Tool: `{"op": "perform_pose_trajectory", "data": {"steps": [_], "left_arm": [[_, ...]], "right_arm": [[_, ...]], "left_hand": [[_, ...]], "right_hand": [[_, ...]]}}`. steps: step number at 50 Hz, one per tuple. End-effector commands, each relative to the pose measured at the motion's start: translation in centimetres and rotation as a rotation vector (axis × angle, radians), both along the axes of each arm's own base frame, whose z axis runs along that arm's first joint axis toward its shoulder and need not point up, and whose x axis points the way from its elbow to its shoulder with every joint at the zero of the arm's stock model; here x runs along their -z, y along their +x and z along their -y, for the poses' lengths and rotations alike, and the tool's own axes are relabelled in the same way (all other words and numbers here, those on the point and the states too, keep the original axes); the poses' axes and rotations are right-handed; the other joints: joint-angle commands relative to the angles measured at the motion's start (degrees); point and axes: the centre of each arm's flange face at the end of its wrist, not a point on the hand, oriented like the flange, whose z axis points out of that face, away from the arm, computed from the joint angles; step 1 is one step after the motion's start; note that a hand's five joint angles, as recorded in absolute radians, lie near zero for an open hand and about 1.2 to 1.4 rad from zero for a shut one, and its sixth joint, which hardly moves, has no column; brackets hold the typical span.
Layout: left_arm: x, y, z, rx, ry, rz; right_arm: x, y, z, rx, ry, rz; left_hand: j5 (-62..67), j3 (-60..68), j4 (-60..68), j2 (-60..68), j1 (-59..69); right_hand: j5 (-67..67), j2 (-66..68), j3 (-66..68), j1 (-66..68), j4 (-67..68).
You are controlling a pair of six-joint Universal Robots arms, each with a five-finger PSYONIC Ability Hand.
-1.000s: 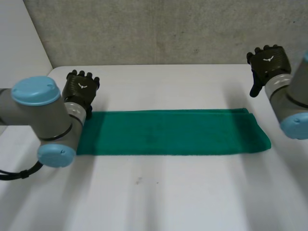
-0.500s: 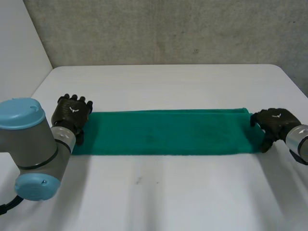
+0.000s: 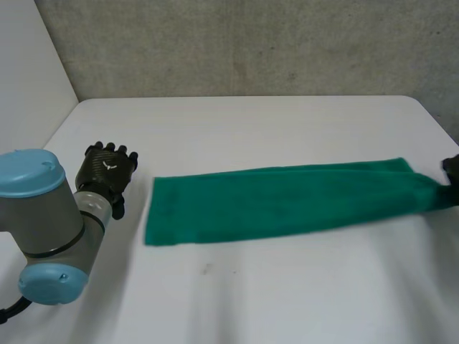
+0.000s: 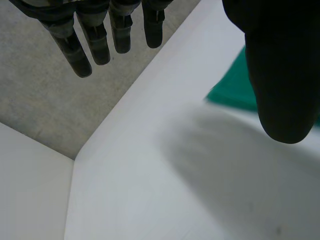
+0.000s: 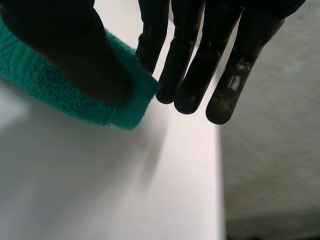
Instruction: Fold the towel.
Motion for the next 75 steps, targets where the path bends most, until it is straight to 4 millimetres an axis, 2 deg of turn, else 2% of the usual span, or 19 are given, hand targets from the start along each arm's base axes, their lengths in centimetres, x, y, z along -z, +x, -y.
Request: {"op": "perform_pose_trajectory", "data": {"steps": [1, 3, 11, 15, 16, 18, 19, 23, 31, 34, 35, 39, 46, 52, 58, 61, 68, 70, 75], "left_arm": [[-0.7, 0.2, -0.4, -0.001, -0.012, -0.010], [-0.6, 0.2, -0.5, -0.002, -0.008, -0.012], [-0.6, 0.1, -0.9, 0.002, -0.003, -0.022], [-1.0, 0.1, -1.1, 0.002, -0.012, -0.025], [-1.0, 0.1, -1.1, 0.002, -0.012, -0.025], [-1.0, 0.1, -1.2, 0.002, -0.012, -0.025], [-1.1, 0.1, -1.2, 0.002, -0.013, -0.026], [-1.1, 0.1, -1.4, 0.004, -0.012, -0.025], [-1.1, -0.1, -1.7, 0.013, -0.009, -0.031], [-1.1, -0.5, -2.0, 0.027, -0.008, -0.045], [-1.1, -0.7, -2.2, 0.031, -0.006, -0.047], [-1.3, -1.4, -2.6, 0.053, -0.008, -0.070], [-2.6, -3.9, -3.8, 0.125, -0.035, -0.140], [-3.4, -6.3, -5.0, 0.193, -0.039, -0.218], [-2.4, -9.1, -5.6, 0.244, 0.007, -0.291], [-1.2, -9.8, -5.4, 0.247, 0.038, -0.291], [0.7, -9.8, -5.4, 0.235, 0.100, -0.257], [0.9, -9.7, -5.5, 0.232, 0.115, -0.249], [1.3, -8.8, -6.2, 0.213, 0.165, -0.220]], "right_arm": [[-2.0, -3.6, 1.5, 0.053, -0.055, -0.223], [-2.5, -3.0, 1.6, 0.036, -0.069, -0.235], [-7.1, 8.0, -0.5, -0.215, -0.234, -0.110], [-8.1, 15.5, -4.1, -0.441, -0.282, -0.064], [-8.2, 18.7, -6.1, -0.554, -0.296, -0.047], [-8.2, 20.4, -7.4, -0.623, -0.300, -0.035], [-8.0, 24.0, -10.6, -0.781, -0.304, -0.014], [-5.6, 28.2, -15.1, -1.001, -0.274, -0.013], [0.1, 33.2, -21.4, -1.254, -0.197, -0.078], [1.5, 33.7, -21.7, -1.266, -0.187, -0.111], [1.8, 33.7, -21.4, -1.245, -0.189, -0.129], [0.9, 33.2, -19.9, -1.127, -0.213, -0.141], [-4.2, 29.9, -16.5, -0.881, -0.213, 0.031], [-3.3, 25.0, -14.2, -0.677, -0.037, 0.267], [-0.5, 19.3, -12.4, -0.495, 0.090, 0.266], [0.5, 18.0, -12.2, -0.458, 0.124, 0.250], [1.9, 15.8, -11.5, -0.400, 0.161, 0.205], [1.9, 15.6, -11.1, -0.391, 0.151, 0.196], [0.7, 16.1, -10.1, -0.400, 0.084, 0.193]], "left_hand": [[-2.67, -2.24, -1.49, -1.61, -1.00], [-2.67, -2.24, -1.49, -1.61, -1.00], [-2.67, -2.24, -1.49, -1.61, -1.00], [-2.67, -2.24, -1.49, -1.61, -1.00], [-2.67, -2.24, -1.49, -1.61, -1.00], [-2.67, -2.24, -1.49, -1.61, -1.00], [-2.67, -2.24, -1.49, -1.61, -1.00], [-2.67, -2.24, -1.49, -1.61, -1.00], [-2.67, -2.24, -1.49, -1.61, -1.00], [-2.67, -2.24, -1.49, -1.61, -1.00], [-2.67, -2.24, -1.49, -1.61, -1.00], [-2.67, -2.24, -1.49, -1.61, -1.00], [-2.67, -2.24, -1.49, -1.61, -1.00], [-2.67, -2.24, -1.49, -1.61, -1.00], [-2.67, -2.24, -1.49, -1.61, -1.00], [-2.67, -2.24, -1.49, -1.61, -1.00], [-2.67, -2.24, -1.49, -1.61, -1.00], [-2.67, -2.24, -1.49, -1.61, -1.00], [-2.67, -2.24, -1.49, -1.61, -1.00]], "right_hand": [[14.69, 12.50, 12.46, 25.02, 11.83], [14.69, 12.50, 12.46, 25.02, 11.83], [14.69, 12.50, 12.46, 25.02, 11.83], [14.69, 12.50, 12.46, 25.02, 11.83], [14.69, 12.50, 12.46, 25.02, 11.83], [14.69, 12.50, 12.46, 25.02, 11.83], [14.69, 12.50, 12.46, 25.02, 11.83], [14.69, 12.50, 12.46, 25.02, 11.83], [14.69, 12.50, 12.46, 25.02, 11.83], [10.09, 7.90, 7.86, 20.42, 7.22], [-16.10, -18.29, -18.34, -5.77, -18.97], [-55.31, -57.50, -57.54, -44.98, -58.17], [-55.31, -57.50, -57.54, -44.98, -58.17], [-55.31, -57.50, -57.54, -44.98, -58.17], [-55.31, -57.50, -57.54, -44.98, -58.17], [-55.31, -57.50, -57.54, -44.98, -58.17], [-16.77, -18.96, -19.00, -6.44, -19.64], [13.20, 11.01, 10.97, 23.53, 10.34], [14.69, 12.50, 12.46, 25.02, 11.83]]}}
